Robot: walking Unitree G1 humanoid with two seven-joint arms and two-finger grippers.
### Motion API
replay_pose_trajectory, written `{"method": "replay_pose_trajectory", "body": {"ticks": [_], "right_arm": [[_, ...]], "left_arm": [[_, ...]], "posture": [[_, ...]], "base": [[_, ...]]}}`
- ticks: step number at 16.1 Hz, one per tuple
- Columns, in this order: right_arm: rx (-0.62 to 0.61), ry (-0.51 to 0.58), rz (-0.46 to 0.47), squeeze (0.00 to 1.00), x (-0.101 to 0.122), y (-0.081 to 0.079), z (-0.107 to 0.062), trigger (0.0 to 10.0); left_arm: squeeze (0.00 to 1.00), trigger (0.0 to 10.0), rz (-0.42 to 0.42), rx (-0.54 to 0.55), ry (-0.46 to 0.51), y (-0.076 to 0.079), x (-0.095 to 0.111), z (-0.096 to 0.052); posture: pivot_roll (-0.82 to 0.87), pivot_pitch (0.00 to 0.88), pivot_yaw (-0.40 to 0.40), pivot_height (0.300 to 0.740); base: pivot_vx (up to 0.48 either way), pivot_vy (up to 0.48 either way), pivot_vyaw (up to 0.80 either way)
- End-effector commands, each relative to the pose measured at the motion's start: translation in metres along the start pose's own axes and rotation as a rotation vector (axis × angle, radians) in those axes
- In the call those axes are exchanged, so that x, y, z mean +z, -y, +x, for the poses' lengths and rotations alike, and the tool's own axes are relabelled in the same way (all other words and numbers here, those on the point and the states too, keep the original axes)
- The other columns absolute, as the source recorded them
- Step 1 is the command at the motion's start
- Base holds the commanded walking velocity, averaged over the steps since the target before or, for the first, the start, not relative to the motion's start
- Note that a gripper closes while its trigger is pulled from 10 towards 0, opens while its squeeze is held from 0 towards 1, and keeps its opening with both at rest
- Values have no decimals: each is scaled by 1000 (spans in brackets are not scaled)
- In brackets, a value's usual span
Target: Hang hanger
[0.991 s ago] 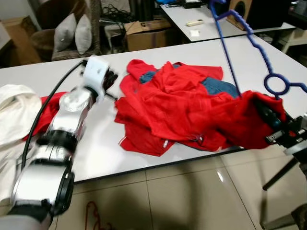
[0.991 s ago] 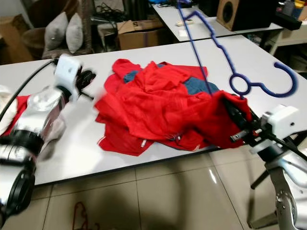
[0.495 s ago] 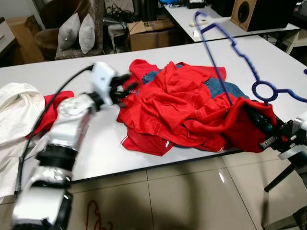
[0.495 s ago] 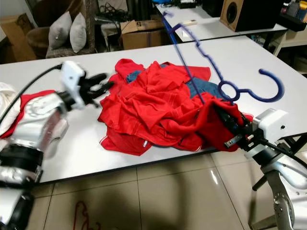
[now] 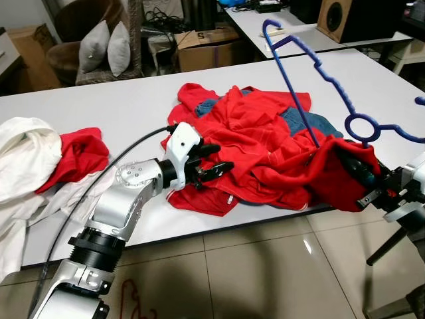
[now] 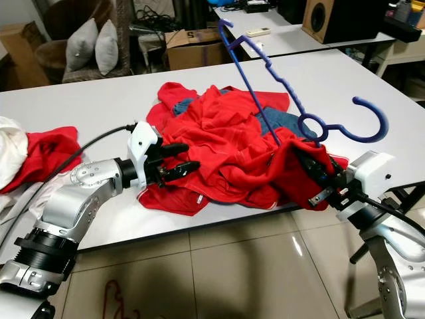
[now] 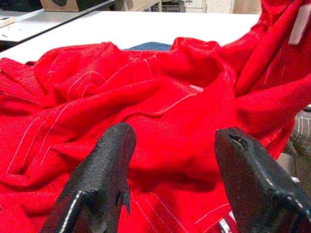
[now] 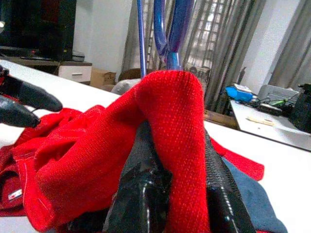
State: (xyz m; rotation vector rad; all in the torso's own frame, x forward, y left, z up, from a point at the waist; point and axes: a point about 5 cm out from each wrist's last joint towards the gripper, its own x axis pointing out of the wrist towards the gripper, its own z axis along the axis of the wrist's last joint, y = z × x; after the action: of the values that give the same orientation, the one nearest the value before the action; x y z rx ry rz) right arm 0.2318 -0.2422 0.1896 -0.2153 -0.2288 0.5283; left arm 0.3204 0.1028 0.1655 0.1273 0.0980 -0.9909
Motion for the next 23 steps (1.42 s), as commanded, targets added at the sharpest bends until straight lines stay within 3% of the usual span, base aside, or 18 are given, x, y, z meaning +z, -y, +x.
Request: {"method": "replay_pose_trajectory", "body": {"ticks": [1,2,4,5,6,8,11,13,15,16,17,23], "right_arm": [[30,4,-7,0,3,-4,2,0],[36,3,-6,0,2,-5,3,0],[50,-2,-8,0,1,-7,4,0],[59,-6,-10,0,1,-8,5,0],[65,-6,-10,0,0,-8,6,0],[71,-7,-9,0,0,-8,7,0],[80,-5,-8,0,0,-10,9,0],[92,-3,-6,0,-1,-13,11,0],[104,2,-4,0,0,-15,14,0],[108,3,-3,0,0,-15,15,0],[117,4,-2,0,0,-16,16,0],[137,1,-8,0,0,-14,19,0]], "left_arm": [[812,10000,-19,1,16,5,2,1],[690,10000,-27,-2,19,10,2,5],[682,10000,-9,-11,-6,18,-2,10],[31,10000,18,4,-31,22,-6,14],[0,10000,34,28,-44,23,-9,18],[0,10000,-12,12,-30,28,-8,22],[0,10000,9,33,-60,29,-13,25],[0,10000,61,113,-117,24,-22,28],[0,4000,105,153,-165,21,-29,28],[0,1647,91,158,-159,22,-29,29],[0,0,84,169,-151,22,-28,30],[0,0,70,234,-153,15,-32,29]], "posture": [[-94,0,113,740],[-93,0,112,740],[-92,0,109,740],[-93,0,107,740],[-92,0,107,740],[-93,0,104,740],[-93,0,101,740],[-95,0,98,740],[-98,0,90,740],[-100,0,85,740],[-101,0,79,740],[-107,0,67,740]], "base": [[0,0,0],[0,0,0],[0,0,0],[0,0,0],[0,0,0],[0,0,0],[0,0,0],[0,0,0],[0,0,0],[0,0,0],[0,0,0],[0,0,0]]}}
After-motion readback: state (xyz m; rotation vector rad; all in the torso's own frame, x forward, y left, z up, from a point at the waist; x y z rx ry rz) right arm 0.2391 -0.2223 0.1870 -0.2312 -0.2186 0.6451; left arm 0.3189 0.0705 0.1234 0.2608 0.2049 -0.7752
